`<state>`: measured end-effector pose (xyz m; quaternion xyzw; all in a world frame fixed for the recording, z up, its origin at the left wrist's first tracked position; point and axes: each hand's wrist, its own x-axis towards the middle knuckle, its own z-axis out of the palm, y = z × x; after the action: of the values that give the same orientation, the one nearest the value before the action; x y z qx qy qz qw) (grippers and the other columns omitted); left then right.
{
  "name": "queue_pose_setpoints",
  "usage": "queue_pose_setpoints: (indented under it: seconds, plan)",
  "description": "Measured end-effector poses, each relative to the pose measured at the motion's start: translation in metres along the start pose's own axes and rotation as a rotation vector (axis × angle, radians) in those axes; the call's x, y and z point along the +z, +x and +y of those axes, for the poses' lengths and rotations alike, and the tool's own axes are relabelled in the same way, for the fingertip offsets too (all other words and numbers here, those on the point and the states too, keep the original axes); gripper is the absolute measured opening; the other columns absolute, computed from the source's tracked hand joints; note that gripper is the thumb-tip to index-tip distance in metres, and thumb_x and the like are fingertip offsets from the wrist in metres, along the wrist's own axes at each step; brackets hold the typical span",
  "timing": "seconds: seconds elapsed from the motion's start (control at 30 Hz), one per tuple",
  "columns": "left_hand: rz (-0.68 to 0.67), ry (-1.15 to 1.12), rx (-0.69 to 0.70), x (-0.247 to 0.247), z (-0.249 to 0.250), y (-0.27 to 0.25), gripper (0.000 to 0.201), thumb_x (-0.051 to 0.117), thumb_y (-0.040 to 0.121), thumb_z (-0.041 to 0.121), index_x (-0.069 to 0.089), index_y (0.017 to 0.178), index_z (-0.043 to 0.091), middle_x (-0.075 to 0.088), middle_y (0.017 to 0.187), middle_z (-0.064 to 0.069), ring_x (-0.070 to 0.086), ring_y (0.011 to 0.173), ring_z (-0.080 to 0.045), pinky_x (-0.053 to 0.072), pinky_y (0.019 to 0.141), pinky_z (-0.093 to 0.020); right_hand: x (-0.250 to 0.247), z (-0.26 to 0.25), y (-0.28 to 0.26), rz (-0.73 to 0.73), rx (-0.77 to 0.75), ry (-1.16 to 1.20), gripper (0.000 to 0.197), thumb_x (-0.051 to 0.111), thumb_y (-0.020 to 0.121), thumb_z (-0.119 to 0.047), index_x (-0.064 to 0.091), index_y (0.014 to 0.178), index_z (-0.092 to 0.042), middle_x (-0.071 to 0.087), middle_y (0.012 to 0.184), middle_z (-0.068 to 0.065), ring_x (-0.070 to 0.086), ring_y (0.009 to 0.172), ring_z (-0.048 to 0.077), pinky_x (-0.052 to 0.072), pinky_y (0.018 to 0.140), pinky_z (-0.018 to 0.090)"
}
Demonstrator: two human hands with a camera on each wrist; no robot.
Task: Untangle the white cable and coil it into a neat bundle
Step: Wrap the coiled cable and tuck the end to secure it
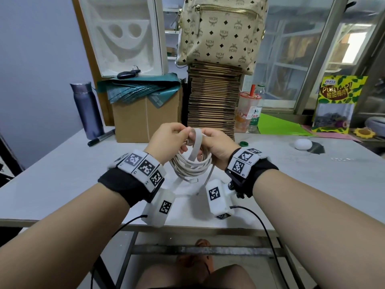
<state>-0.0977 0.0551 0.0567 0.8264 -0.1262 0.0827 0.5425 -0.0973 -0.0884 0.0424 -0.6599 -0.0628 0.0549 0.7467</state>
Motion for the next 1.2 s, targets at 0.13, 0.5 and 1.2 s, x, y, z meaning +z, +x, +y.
queue_pose_setpoints:
  seconds: [0.13, 0.5, 1.2]
  plan:
    - [-0.023, -0.003, 0.01, 0.003, 0.002, 0.0, 0.023, 0.048, 0.095, 0.024, 0.065, 0.08, 0.018, 0.062, 0.061, -0.005, 0.055, 0.055, -0.017, 0.046, 0.064, -0.031, 0.001, -0.001, 0.0, -0.004, 0.004, 0.014, 0.04, 0.061, 0.09, -0.018, 0.052, 0.122, 0.004, 0.051, 0.073, 0.011, 0.039, 0.039, 0.008, 0.036, 0.035, 0.017]
    - [0.001, 0.312, 0.152, 0.012, 0.006, -0.006, 0.02, 0.07, 0.079, 0.032, 0.063, 0.092, 0.018, 0.058, 0.072, 0.007, 0.052, 0.067, -0.01, 0.037, 0.053, -0.017, 0.0, -0.007, -0.003, 0.054, 0.144, 0.037, 0.033, 0.058, 0.089, -0.038, 0.051, 0.063, -0.019, 0.037, 0.045, -0.006, 0.026, 0.033, 0.005, 0.02, 0.036, 0.013]
    - [-0.121, 0.075, 0.175, 0.018, 0.005, -0.012, 0.021, 0.068, 0.082, 0.018, 0.054, 0.091, 0.03, 0.043, 0.067, 0.004, 0.044, 0.063, -0.013, 0.041, 0.064, -0.029, -0.006, -0.016, -0.006, 0.025, 0.478, 0.013, 0.05, 0.057, 0.086, -0.05, 0.043, 0.049, -0.019, 0.036, 0.04, -0.004, 0.03, 0.029, 0.006, 0.026, 0.032, 0.011]
